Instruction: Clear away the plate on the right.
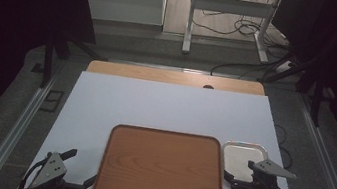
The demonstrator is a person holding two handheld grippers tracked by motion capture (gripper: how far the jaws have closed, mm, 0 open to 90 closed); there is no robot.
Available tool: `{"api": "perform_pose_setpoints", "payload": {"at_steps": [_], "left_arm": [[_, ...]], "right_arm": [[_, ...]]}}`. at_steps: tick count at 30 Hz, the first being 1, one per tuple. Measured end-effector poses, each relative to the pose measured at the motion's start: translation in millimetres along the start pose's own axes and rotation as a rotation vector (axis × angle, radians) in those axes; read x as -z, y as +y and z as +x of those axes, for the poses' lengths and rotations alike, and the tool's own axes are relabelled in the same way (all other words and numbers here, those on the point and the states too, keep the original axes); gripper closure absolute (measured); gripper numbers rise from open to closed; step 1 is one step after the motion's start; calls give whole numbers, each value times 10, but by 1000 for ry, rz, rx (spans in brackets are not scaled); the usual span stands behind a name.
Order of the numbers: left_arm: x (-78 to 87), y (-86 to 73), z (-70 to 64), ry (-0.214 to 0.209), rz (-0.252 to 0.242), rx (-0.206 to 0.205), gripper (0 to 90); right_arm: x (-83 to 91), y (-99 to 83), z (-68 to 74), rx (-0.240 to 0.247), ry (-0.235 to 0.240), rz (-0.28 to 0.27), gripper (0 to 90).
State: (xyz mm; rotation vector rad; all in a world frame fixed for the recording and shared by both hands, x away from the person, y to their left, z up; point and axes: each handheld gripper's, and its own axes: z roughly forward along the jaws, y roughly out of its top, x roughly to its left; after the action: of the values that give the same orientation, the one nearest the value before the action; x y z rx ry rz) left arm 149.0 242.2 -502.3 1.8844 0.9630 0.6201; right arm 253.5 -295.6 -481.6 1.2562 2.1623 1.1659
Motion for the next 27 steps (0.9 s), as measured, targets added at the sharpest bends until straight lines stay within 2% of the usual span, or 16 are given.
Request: {"api": "perform_pose_setpoints", "payload": {"at_steps": [12,15,20,27], "left_arm": [[-6,4,-4,-1,2,-6,8],[-9,5,-4,-2,2,-5,8],[-11,7,-3,-4,2,-6,8],[-13,8,-3,-5,2,-7,8]], "right_arm": [[-27,46,-162,-34,-52,1,14],[-39,54,-229,-66,-60,5,12],[-46,70,-308,-88,-84,24,16],[-39,107,-406,-103,-132,49,103]]}}
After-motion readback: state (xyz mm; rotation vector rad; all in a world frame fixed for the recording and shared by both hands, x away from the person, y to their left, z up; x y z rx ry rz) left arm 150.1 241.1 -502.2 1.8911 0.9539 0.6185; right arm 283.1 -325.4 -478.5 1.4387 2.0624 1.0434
